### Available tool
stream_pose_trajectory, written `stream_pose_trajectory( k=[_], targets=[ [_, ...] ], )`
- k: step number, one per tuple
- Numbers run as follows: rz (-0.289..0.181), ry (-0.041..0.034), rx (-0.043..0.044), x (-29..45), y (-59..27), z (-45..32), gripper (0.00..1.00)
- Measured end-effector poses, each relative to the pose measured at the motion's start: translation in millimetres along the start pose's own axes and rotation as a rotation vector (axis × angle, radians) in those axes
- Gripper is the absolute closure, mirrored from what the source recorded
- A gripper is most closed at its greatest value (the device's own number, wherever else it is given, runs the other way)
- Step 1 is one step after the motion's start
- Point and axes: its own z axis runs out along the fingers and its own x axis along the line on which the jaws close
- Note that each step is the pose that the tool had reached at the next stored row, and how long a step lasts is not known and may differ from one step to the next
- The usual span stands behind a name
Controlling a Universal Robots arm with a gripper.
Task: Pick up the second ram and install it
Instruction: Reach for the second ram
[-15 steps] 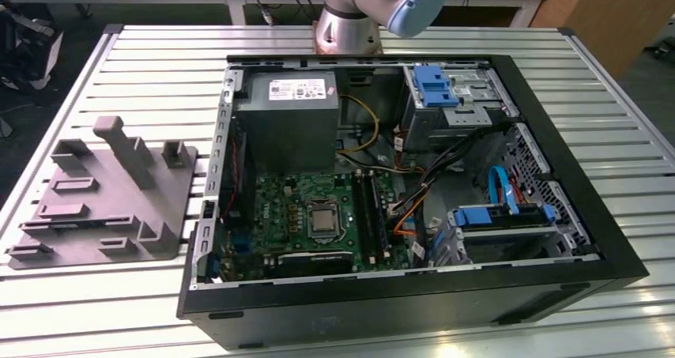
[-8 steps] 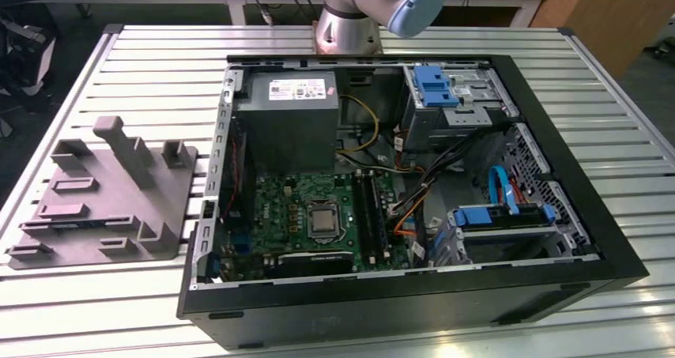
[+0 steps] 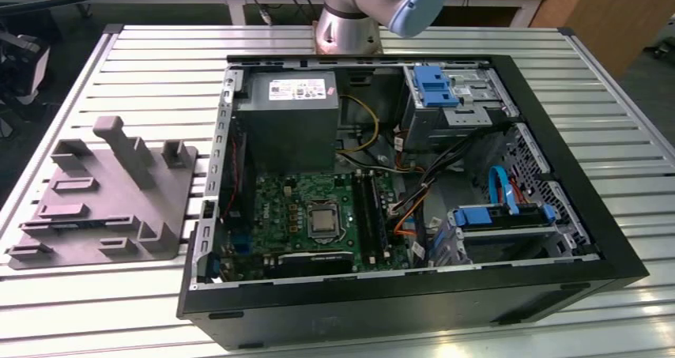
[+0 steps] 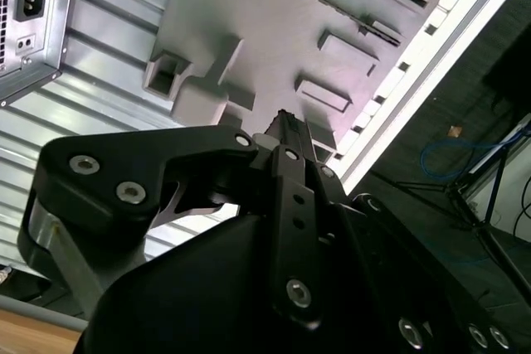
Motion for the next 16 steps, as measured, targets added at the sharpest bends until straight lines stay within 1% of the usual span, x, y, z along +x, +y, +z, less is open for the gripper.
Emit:
stream_pose_trajectory(
  k=[16],
  targets=[
    [0.000,0.0001,0.0001,2.4,-23.9,8.1,0.89]
  ],
)
